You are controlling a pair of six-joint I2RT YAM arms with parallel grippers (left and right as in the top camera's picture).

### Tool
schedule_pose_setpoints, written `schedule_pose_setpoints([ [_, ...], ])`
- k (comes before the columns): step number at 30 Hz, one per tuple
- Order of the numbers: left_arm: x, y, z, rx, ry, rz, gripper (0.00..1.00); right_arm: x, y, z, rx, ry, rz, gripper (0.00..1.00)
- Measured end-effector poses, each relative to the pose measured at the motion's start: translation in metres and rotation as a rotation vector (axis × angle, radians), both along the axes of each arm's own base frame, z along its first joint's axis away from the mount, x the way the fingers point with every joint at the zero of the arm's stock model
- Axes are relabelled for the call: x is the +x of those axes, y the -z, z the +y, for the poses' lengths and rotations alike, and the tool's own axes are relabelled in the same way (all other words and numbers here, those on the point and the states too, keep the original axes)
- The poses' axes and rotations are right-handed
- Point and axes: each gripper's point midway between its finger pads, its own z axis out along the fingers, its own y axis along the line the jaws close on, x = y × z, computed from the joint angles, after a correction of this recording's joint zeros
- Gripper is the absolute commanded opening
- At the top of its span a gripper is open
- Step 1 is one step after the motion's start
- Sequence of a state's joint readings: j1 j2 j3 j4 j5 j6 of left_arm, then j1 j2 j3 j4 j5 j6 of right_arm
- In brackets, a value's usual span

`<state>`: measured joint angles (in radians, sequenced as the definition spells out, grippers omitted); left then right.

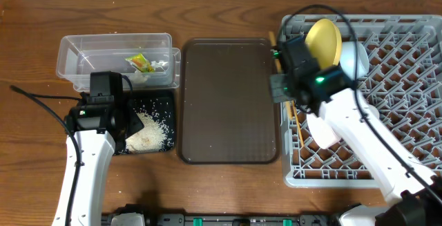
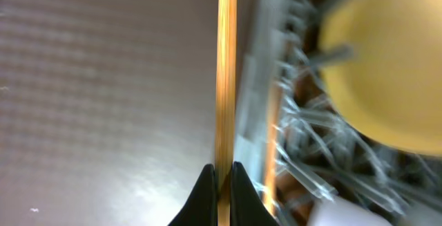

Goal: Sort waste into correct bins and load items into the dishwasher rack

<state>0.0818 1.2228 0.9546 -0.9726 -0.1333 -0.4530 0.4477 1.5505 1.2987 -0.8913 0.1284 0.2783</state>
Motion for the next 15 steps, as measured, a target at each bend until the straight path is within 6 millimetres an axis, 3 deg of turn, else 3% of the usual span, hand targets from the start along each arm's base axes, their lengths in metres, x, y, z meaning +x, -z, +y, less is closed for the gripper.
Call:
schedule_pose_setpoints([
  [7,0.001,0.000,0.000,0.000,0.000,-0.003,0.64,-0.009,0.017,-0.036,-0.032,0.092,0.083,0.02],
  [10,0.001,0.000,0.000,0.000,0.000,-0.004,0.63,-0.016,0.031,-0.043,-0.042,0.128,0.113,0.17],
  [13,0.001,0.000,0.000,-0.001,0.002,-0.004,0.64,-0.017,0.040,-0.044,-0.041,0.141,0.116,0.25],
  [15,0.003,0.000,-0.002,-0.010,0.016,-0.010,0.69,-0.014,0.041,-0.043,-0.030,0.148,0.105,0.39],
])
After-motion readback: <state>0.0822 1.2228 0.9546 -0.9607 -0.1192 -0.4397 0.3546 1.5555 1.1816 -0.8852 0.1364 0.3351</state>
